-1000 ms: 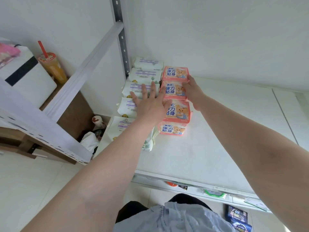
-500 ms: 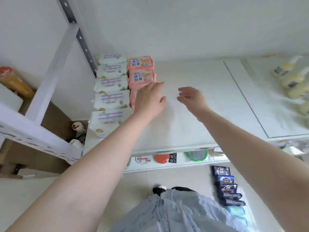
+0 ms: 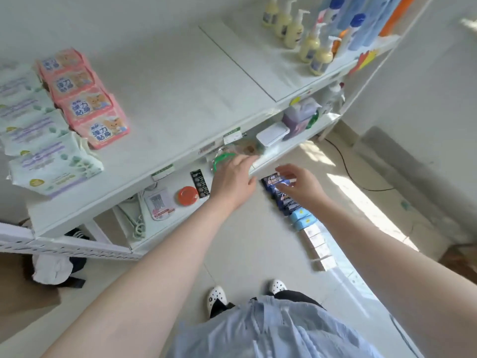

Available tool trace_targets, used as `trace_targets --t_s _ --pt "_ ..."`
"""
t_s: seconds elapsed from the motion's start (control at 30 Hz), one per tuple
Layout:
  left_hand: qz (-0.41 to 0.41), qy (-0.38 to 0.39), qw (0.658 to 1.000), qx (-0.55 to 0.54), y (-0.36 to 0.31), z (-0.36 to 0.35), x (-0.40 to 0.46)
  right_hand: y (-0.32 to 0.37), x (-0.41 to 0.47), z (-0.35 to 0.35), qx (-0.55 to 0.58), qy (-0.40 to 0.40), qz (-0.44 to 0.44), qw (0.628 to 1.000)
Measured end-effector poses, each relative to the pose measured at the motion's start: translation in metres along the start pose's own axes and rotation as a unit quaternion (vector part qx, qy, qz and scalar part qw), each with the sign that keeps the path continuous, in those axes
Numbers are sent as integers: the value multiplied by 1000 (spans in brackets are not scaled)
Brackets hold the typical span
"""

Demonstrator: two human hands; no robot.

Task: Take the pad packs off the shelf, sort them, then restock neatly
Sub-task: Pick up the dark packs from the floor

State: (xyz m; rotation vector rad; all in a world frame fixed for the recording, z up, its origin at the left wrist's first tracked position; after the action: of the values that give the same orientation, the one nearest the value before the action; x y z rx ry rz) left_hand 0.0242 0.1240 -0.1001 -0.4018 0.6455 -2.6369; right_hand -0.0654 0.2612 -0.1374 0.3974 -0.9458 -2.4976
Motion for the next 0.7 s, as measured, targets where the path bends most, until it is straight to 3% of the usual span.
trace_targets --t_s 0.27,0.5,0.7 --pt "-1 118 993 17 -117 -132 -21 -177 -47 121 -44 -9 -81 996" --pt "151 189 970 -21 -175 -252 -55 -308 -59 202 -66 18 -125 990" --pt "250 187 950 -28 -165 -280 -47 -339 -5 219 -44 35 -133 990"
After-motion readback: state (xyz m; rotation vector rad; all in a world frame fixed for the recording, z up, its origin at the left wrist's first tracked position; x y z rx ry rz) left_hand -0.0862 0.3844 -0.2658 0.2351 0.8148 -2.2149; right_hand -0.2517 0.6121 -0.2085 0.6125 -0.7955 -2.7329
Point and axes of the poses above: each hand's wrist, its own x-axis towards the middle knuckle, its own z-axis out of the back of the hand, y = z × x, the point moved 10 cm from there along x, towards the middle knuckle, and after that the axes turned 11 degrees about -y, right-handed, at the moved point
